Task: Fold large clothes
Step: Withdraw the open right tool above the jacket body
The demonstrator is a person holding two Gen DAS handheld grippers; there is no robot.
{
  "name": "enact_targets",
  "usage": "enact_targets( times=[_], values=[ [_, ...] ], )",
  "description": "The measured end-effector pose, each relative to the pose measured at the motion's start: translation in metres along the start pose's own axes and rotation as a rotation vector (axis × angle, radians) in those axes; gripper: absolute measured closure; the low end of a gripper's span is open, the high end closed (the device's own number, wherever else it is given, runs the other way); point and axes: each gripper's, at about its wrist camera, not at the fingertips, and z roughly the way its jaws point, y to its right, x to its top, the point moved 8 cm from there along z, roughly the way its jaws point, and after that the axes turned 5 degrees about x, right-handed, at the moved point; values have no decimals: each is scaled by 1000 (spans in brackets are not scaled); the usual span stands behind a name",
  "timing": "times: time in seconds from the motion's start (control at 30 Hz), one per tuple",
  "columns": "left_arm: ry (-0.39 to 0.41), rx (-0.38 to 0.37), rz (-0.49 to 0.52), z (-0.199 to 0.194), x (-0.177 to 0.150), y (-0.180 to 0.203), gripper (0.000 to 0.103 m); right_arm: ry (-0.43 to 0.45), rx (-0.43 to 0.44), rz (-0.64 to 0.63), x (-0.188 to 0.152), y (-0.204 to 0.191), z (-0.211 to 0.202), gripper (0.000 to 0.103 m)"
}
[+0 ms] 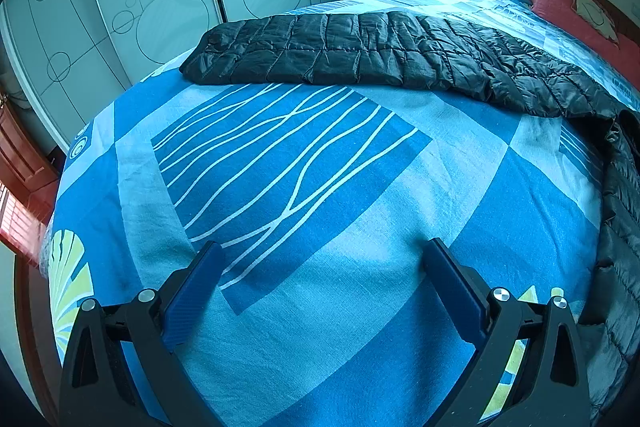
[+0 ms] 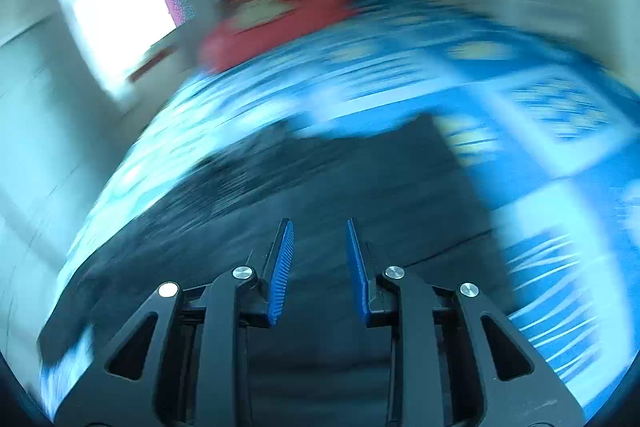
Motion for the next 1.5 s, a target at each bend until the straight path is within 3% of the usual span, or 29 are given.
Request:
enact_targets(
  times=[0.1, 0.23, 0.3, 0.4, 0.6, 0.7, 0.8, 0.87, 1.03, 1.13, 1.23, 1.33, 1.47, 1.5],
  values=[
    [0, 2, 1, 0, 0, 0, 4, -44, -50, 55, -6, 35, 21, 76],
    [0, 2, 2, 0, 0, 0, 4, -158, -33, 32, -41, 34, 57, 76],
    [-1, 3, 2, 0, 0, 0, 4, -152, -50, -6, -46, 34, 60, 76],
    [-1, 1, 1, 1, 1, 0, 4, -157, -67, -35, -37, 28, 51, 76],
    [1, 2, 2, 0, 1, 0, 4, -49, -37, 5, 9, 21, 39, 73],
    [0, 2, 1, 0, 1, 1, 4, -89, -80, -27, 19, 21, 72, 73],
    [1, 3, 2, 0, 0, 0, 4, -203, -109, 11, 4, 35, 112, 71],
    [2, 7, 4, 0, 1, 1, 4, -196, -127, 1, 2, 37, 120, 71],
    [3, 6, 3, 1, 0, 0, 4, -146, -119, -37, 8, 22, 90, 68],
    [4, 8, 4, 0, 0, 0, 4, -65, -104, -91, 1, 7, 50, 57],
    [3, 7, 4, 0, 0, 0, 4, -94, -78, -114, -21, 1, 39, 57],
    [3, 8, 5, 0, 0, 1, 4, -173, -111, -136, -48, 12, 57, 57],
    [2, 7, 4, 0, 0, 0, 4, -149, -135, -185, -54, 1, 47, 54],
    [2, 5, 2, 0, 0, 0, 4, -138, -96, -168, -54, -8, 36, 50]
  ],
)
